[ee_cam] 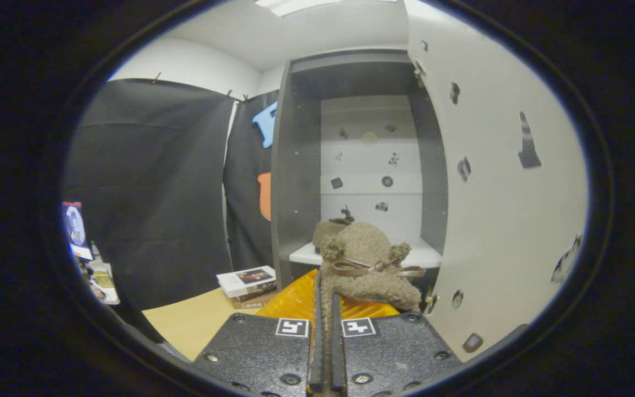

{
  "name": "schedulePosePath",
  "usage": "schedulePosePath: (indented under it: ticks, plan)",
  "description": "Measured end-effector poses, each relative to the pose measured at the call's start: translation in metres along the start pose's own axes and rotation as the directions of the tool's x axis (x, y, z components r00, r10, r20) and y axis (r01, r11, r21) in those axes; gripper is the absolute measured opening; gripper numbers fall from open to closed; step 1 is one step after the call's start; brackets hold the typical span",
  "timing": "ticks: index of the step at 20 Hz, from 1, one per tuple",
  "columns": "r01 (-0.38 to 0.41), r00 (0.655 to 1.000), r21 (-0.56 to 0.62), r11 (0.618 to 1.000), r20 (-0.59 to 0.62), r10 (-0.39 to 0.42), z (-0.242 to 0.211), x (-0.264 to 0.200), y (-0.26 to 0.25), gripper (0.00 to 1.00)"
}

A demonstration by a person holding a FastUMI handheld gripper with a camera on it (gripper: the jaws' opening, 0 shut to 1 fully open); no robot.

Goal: Open the shoe cabinet door, grab the shoes and put them into the shoe cabinet, then close the shoe cabinet door.

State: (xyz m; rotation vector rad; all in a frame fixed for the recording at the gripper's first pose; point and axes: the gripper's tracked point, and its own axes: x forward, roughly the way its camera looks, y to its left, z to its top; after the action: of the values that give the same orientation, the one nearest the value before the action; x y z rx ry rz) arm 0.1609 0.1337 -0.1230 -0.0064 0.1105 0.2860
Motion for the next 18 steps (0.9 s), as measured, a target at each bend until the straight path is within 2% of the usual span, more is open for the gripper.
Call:
schedulePosePath:
  ticks: [4,8,14,18]
  plan:
    - [0.031,0.999,-0.026,0.999,0.038,-0.03,0.049,-0.001,-0.006,0.09]
    - [0.035,0.999,-0.027,0.999,0.021,-0.035,0.086,0.009,-0.009,0.09]
    - [0.086,0.996,-0.066,0.994,-0.027,-0.088,0.104,0.048,-0.024,0.09]
    - [0.104,0.992,-0.011,0.995,-0.064,-0.104,0.104,0.08,-0.036,0.09]
